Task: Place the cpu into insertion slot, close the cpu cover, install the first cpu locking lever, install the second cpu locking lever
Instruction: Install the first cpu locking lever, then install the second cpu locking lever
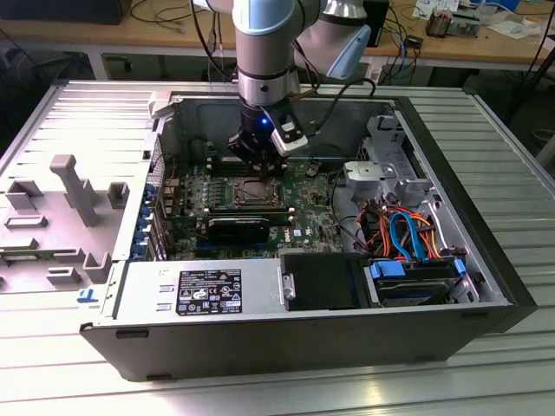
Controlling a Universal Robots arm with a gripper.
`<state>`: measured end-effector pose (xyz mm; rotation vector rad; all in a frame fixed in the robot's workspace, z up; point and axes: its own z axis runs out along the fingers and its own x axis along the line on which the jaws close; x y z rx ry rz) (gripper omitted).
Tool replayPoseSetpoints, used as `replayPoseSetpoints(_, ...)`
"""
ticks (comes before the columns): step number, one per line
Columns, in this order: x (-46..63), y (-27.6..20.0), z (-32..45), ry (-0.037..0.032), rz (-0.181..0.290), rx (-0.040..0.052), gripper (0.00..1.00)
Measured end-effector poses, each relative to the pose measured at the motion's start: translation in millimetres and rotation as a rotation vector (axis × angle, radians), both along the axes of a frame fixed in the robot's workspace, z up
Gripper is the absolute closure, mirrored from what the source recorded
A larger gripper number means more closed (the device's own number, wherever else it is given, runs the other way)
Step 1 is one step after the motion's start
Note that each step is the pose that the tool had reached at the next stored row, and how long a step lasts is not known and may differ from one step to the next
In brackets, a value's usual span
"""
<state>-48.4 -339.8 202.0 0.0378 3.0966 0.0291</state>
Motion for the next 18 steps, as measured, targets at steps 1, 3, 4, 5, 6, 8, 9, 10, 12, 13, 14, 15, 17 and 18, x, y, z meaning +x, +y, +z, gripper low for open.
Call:
replayPoseSetpoints(1,0.2,0.3,-0.3,-0.0002,0.001,0.0051,0.89)
replayPoseSetpoints(3,0.2,0.3,-0.3,-0.0004,0.003,0.0098,0.89)
replayPoseSetpoints(4,0.3,0.2,-0.2,-0.0003,0.004,0.0123,0.89)
replayPoseSetpoints(5,0.4,0.4,0.3,-0.0005,0.005,0.0149,0.89)
replayPoseSetpoints(6,0.6,0.4,1.7,-0.0006,0.005,0.0155,0.89)
replayPoseSetpoints(8,0.5,0.3,5.7,-0.0002,0.006,0.0147,0.89)
replayPoseSetpoints(9,0.6,0.3,8.0,-0.0002,0.006,0.0148,0.89)
replayPoseSetpoints(10,0.6,0.3,9.6,-0.0002,0.006,0.0146,0.89)
replayPoseSetpoints(12,0.7,-0.1,10.0,0.0,0.006,0.0133,0.89)
replayPoseSetpoints(13,0.8,-1.0,10.0,-0.0001,0.006,0.013,0.89)
replayPoseSetpoints(14,0.7,-1.4,10.0,-0.0001,0.006,0.0124,0.89)
replayPoseSetpoints(15,0.7,-1.9,9.9,-0.0001,0.006,0.0114,0.89)
replayPoseSetpoints(17,0.7,-2.7,10.0,-0.0001,0.006,0.0113,0.89)
replayPoseSetpoints(18,0.7,-3.9,10.0,-0.0001,0.006,0.0113,0.89)
